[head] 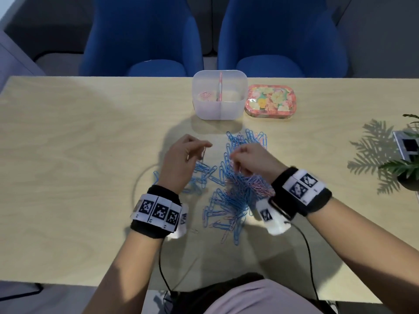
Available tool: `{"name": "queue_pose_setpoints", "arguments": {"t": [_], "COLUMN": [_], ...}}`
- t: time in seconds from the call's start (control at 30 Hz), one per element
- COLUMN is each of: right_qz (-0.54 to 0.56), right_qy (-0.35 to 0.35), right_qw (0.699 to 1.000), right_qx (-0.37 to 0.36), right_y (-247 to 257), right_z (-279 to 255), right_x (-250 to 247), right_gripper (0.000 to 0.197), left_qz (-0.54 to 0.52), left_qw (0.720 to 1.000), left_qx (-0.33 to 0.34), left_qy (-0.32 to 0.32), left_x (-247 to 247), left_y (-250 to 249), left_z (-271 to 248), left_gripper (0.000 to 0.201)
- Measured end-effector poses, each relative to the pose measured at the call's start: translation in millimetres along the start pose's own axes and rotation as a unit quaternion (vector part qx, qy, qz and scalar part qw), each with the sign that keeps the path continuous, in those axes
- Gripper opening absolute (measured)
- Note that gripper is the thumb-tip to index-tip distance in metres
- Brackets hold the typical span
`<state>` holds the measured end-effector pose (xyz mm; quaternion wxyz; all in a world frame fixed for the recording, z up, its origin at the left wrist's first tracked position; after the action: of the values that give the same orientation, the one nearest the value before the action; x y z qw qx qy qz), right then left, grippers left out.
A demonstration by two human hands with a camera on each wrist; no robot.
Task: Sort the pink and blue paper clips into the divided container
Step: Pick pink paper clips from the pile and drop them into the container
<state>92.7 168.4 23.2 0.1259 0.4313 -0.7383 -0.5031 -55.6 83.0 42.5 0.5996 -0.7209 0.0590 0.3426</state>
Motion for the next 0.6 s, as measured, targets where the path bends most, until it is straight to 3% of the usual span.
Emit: {"name": "queue_pose_setpoints", "arguments": {"t": [0.07, 0.13, 0.2, 0.27, 0.3, 0.37, 0.47, 0.53, 0.6], "right_qz": [-0.051, -0.073, -0.076, -0.084, -0.106, -0.181, -0.262, -0.287, -0.336], "right_qy": [-0.075, -0.127, -0.157, -0.149, -0.143, -0.157, -0.193, -0.105, 0.042], "right_qw": [0.993, 0.979, 0.969, 0.969, 0.970, 0.959, 0.920, 0.918, 0.907], "right_qx": [-0.078, -0.141, -0.174, -0.179, -0.168, -0.151, -0.217, -0.251, -0.251], "right_y": [29.2, 60.1, 84.2, 101.9, 106.9, 106.8, 91.4, 63.0, 25.3], "right_z": [25.1, 54.6, 83.8, 106.3, 114.0, 122.0, 96.0, 62.5, 24.4], "right_x": [-13.4, -22.7, -27.1, -24.2, -23.1, -25.1, -16.5, 10.9, 46.5], "right_gripper": [0.012, 0.015, 0.025, 0.017, 0.014, 0.031, 0.029, 0.020, 0.016], "left_qz": [0.185, 0.272, 0.274, 0.273, 0.271, 0.264, 0.212, 0.188, 0.201], "left_qw": [0.981, 0.957, 0.954, 0.952, 0.954, 0.959, 0.968, 0.960, 0.945], "left_qx": [-0.060, -0.093, -0.118, -0.133, -0.127, -0.092, -0.046, -0.061, -0.063], "left_qy": [0.019, 0.029, 0.036, 0.032, 0.030, 0.046, 0.125, 0.197, 0.251], "left_x": [-2.4, -5.3, -6.8, -9.5, -10.4, -9.0, -1.7, 7.2, 18.9], "left_y": [27.7, 49.6, 64.5, 75.0, 77.5, 80.5, 79.9, 80.4, 83.6], "left_z": [-2.6, -10.6, -18.9, -24.1, -27.4, -37.0, -61.4, -80.8, -94.7], "left_gripper": [0.027, 0.028, 0.026, 0.022, 0.020, 0.014, 0.009, 0.016, 0.022]}}
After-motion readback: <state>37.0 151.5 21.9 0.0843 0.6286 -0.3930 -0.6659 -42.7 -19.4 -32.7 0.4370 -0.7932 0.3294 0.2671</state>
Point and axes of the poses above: each hand's wrist, its own z-axis towards the middle knuckle, its own x-axis out of the palm, y = z × x, the point moved 5 cm from there along z, towards the middle knuckle, and after that the axes turned 8 degrees about -x, right-handed, at the moved point
